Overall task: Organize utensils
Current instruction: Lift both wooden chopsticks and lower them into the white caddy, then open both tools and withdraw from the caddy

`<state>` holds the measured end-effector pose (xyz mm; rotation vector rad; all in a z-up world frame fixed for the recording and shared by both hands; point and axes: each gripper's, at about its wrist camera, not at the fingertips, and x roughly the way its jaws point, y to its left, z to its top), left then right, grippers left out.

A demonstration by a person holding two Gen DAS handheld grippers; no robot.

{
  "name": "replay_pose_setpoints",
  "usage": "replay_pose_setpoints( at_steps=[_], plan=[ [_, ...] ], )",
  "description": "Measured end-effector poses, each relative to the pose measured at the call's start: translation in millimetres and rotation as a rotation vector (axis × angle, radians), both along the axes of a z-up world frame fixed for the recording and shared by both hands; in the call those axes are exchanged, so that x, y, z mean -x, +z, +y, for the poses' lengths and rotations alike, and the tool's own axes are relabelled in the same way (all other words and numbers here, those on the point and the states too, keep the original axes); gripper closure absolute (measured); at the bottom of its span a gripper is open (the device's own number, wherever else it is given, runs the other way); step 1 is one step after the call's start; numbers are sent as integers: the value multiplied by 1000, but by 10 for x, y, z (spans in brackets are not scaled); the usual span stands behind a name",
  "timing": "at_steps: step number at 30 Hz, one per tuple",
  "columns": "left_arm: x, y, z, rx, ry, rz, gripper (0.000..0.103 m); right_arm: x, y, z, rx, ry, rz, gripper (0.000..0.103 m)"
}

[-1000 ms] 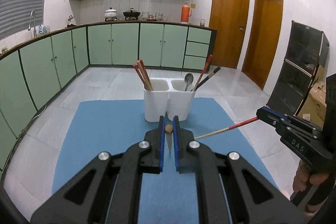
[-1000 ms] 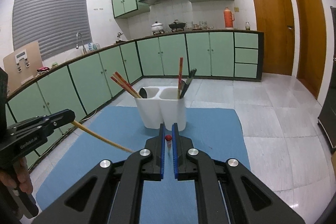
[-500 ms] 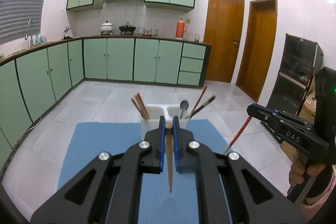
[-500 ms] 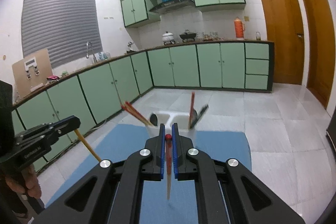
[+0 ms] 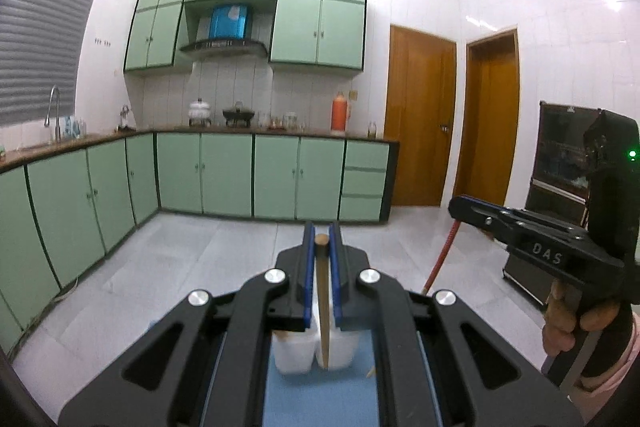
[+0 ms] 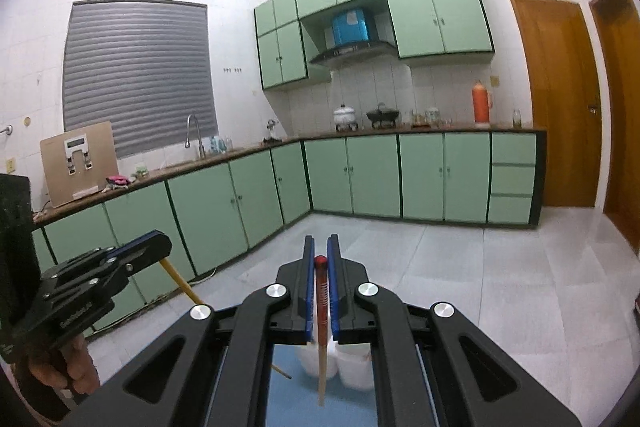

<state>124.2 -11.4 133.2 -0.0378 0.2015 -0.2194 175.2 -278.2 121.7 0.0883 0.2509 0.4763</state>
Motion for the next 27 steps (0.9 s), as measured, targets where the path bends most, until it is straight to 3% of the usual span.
replay_pose_setpoints(
  at_steps=[5,9,18,27],
  plan=[
    [-301,173,-94,-18,11,-48,97,-412,185,76,8,-24,-21,97],
    [-612,118,-167,-36,26,-66,97,-758,161,110,21,-50,-18,97],
    [-1345,-177,-237,-18,20,-42,97,-1337,-363,199,63,-78,64,97],
    [-1687,-500,-245,-51,16,-41,97,-1445,-792,242,89,-56,132,97]
  ],
)
